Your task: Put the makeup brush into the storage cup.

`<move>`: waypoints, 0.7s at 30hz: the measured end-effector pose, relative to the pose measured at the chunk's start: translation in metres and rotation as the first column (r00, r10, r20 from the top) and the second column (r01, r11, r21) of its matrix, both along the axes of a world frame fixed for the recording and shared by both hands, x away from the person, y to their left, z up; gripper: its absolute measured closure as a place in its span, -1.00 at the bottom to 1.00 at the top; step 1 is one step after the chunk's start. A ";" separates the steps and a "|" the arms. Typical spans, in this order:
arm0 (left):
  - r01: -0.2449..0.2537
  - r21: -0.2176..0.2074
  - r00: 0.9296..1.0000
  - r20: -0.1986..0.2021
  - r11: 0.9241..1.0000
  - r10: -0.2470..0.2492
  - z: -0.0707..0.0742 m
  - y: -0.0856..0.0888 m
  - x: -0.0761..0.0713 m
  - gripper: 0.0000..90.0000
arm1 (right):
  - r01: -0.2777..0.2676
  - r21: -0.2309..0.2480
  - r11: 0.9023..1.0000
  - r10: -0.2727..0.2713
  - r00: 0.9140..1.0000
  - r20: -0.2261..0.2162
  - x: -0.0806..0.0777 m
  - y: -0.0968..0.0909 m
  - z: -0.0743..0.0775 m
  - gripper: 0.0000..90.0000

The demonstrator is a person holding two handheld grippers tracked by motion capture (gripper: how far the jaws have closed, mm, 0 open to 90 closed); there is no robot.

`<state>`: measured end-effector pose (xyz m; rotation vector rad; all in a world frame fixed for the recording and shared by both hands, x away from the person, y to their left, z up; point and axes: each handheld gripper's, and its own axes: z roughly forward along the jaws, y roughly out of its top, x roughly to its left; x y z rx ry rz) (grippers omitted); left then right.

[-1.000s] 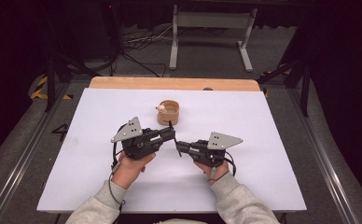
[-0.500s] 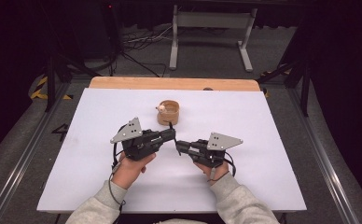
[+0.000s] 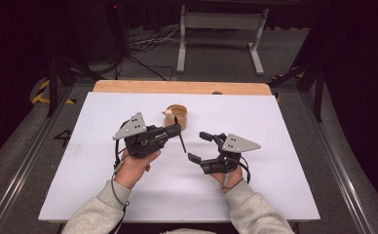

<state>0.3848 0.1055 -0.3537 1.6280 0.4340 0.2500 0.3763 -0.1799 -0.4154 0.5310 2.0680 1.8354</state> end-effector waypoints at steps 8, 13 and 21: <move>-0.029 -0.006 1.000 -0.007 1.000 0.029 0.008 0.001 0.012 0.88 | 0.027 0.017 0.999 -0.027 1.000 0.002 0.000 -0.012 0.007 -0.96; -0.047 0.000 0.999 -0.003 0.999 0.047 0.014 0.000 0.019 0.88 | 0.042 0.016 0.999 -0.042 0.999 0.026 -0.007 -0.028 0.012 -0.97; -0.086 0.016 0.996 0.002 0.996 0.086 0.024 -0.005 0.034 0.88 | 0.055 0.009 0.998 -0.055 0.998 0.032 -0.023 -0.052 0.018 -0.98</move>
